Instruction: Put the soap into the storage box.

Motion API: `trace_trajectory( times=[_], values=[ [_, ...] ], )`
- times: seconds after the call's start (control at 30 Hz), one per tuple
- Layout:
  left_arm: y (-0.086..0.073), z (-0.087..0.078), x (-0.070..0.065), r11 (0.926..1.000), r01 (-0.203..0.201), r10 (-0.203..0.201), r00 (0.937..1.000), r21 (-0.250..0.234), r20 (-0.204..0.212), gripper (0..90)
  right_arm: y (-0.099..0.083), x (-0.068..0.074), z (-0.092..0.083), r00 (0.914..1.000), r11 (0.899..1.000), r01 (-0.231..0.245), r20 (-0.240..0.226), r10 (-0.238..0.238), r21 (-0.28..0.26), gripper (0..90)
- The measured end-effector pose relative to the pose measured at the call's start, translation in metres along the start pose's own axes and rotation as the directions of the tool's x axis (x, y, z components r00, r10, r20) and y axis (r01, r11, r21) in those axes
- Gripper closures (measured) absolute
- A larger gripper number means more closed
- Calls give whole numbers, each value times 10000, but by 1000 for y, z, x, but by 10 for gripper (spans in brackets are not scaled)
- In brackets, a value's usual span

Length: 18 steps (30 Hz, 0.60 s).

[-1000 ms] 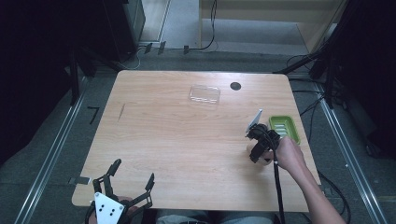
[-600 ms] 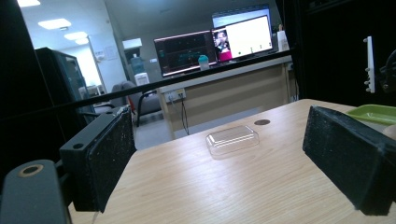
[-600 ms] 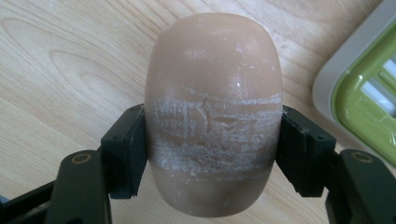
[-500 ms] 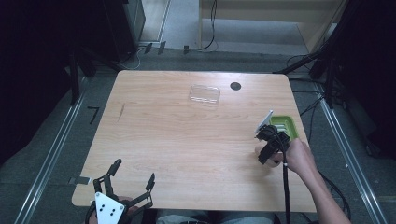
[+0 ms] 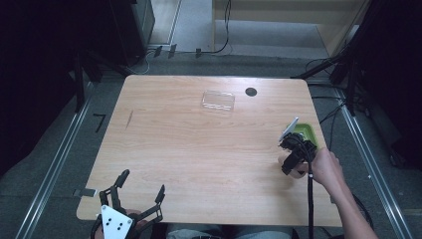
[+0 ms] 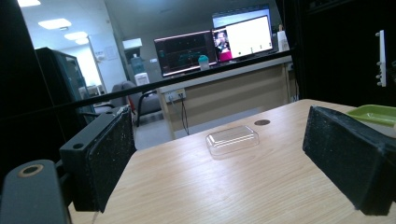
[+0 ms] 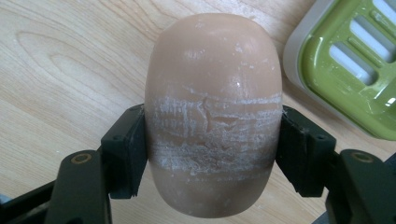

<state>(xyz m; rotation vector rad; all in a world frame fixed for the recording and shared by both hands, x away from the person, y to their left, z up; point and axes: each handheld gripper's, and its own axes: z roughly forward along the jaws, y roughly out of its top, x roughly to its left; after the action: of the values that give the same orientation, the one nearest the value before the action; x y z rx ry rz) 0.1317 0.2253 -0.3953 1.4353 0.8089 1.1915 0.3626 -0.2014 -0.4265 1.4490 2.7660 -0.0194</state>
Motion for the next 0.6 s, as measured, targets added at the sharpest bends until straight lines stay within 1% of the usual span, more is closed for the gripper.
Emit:
trace_trajectory(
  times=[0.07,0.2,0.27,0.3,0.53,0.6],
  values=[
    [0,0,0,10000,-1,1,10000,-1,7,99,-1,-1,0,9999,9999,-152,-5,152,1,334],
    [0,0,0,10000,3,-3,10000,0,-6,99,-3,-5,-2,9997,9997,-261,33,261,-22,334],
    [0,0,0,10000,0,0,10000,-4,-1,99,-4,-7,-3,9998,9998,-213,49,213,-35,334],
    [0,0,0,10000,-1,1,10000,1,-1,99,-4,-8,-3,9995,9995,-303,45,304,-41,334],
    [0,0,0,10000,4,-4,10000,-6,-6,99,-8,-15,-8,9990,9988,-443,16,444,-205,334],
    [0,0,0,10000,19,-19,10000,-17,-4,99,-9,-17,-10,9985,9982,-550,46,551,-248,334]
  ],
)
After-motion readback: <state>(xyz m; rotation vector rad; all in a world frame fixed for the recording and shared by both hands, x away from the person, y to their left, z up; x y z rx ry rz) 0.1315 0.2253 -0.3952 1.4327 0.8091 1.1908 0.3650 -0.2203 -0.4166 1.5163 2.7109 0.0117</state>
